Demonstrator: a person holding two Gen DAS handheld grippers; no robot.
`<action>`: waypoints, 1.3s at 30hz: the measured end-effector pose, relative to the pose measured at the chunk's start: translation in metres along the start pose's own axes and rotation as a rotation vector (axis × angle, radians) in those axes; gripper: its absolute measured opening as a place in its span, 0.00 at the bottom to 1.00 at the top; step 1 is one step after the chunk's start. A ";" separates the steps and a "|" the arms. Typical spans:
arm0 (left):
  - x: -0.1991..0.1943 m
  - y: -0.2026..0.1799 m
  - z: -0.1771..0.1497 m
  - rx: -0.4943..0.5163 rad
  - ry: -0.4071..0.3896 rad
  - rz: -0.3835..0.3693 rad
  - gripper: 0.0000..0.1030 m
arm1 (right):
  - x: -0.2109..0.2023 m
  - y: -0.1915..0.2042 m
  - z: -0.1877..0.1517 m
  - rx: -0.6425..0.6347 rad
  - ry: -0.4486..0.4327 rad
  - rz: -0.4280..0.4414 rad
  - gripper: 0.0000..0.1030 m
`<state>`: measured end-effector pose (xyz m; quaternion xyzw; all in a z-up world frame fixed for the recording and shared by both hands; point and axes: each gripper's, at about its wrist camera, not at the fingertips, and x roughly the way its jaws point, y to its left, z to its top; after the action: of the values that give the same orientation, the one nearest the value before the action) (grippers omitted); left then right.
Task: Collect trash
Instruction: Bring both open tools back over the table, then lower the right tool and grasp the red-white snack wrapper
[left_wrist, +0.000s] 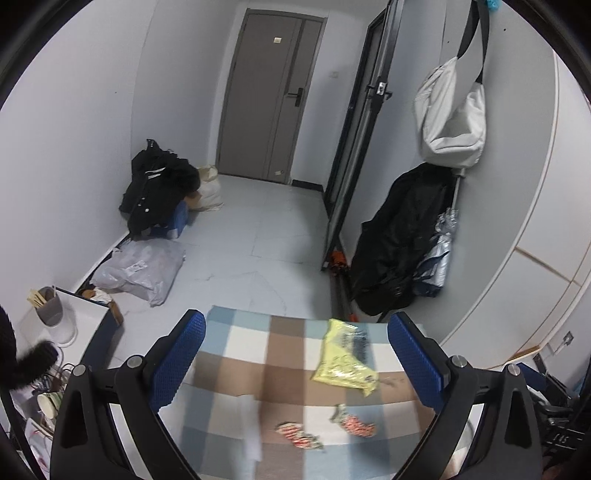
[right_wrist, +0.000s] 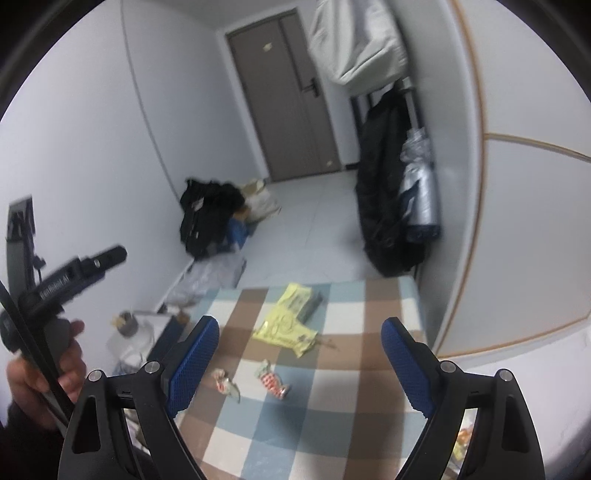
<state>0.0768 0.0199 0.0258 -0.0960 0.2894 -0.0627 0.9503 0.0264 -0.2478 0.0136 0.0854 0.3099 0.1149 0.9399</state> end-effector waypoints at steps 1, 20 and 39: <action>0.000 0.004 -0.002 -0.006 0.009 -0.004 0.95 | 0.006 0.004 -0.002 -0.012 0.013 0.001 0.87; 0.017 0.074 0.001 -0.151 0.127 0.024 0.95 | 0.139 0.047 -0.048 -0.110 0.307 0.047 0.64; 0.023 0.084 0.002 -0.184 0.163 0.028 0.95 | 0.196 0.054 -0.075 -0.124 0.457 0.033 0.36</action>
<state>0.1028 0.0983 -0.0033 -0.1734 0.3718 -0.0301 0.9115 0.1250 -0.1364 -0.1436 0.0045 0.5057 0.1653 0.8467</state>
